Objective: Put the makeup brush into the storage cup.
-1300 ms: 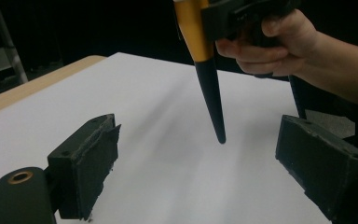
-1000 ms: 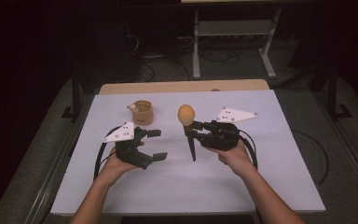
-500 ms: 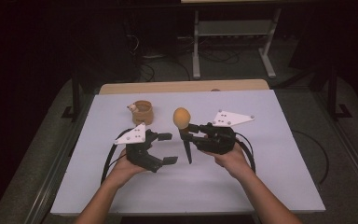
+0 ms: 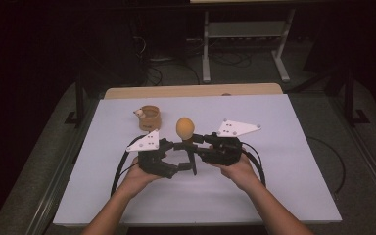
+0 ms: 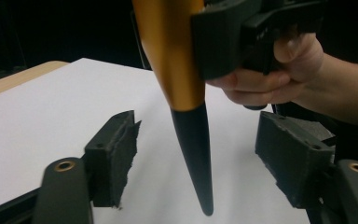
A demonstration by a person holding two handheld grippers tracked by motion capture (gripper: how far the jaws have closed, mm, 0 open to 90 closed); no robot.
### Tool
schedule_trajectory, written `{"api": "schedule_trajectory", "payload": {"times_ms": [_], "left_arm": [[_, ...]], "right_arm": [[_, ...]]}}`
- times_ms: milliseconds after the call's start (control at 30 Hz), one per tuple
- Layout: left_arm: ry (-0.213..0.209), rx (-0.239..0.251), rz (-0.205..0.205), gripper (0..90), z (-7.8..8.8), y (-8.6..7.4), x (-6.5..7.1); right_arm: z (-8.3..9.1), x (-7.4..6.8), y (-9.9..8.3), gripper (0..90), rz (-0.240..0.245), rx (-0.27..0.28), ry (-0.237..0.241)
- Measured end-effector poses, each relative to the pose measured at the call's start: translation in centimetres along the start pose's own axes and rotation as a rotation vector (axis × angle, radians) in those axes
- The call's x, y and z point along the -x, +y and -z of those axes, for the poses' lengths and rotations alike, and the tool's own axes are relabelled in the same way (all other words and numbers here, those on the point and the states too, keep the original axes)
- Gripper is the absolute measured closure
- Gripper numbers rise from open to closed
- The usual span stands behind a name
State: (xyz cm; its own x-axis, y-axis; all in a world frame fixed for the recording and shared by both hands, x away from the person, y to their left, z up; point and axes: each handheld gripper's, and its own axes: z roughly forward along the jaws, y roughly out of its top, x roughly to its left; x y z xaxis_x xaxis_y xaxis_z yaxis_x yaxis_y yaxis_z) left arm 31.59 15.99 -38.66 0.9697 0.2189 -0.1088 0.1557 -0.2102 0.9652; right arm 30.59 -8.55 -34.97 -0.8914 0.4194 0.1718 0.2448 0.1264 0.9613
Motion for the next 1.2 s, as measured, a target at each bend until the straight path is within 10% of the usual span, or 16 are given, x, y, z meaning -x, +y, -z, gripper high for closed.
{"api": "schedule_trajectory", "payload": {"times_ms": [1200], "left_arm": [[0.053,0.004,0.01,68.9,-0.28,0.41,0.06]], "right_arm": [[-0.66,-0.41,-0.35,62.9,-0.005,0.003,0.004]]}}
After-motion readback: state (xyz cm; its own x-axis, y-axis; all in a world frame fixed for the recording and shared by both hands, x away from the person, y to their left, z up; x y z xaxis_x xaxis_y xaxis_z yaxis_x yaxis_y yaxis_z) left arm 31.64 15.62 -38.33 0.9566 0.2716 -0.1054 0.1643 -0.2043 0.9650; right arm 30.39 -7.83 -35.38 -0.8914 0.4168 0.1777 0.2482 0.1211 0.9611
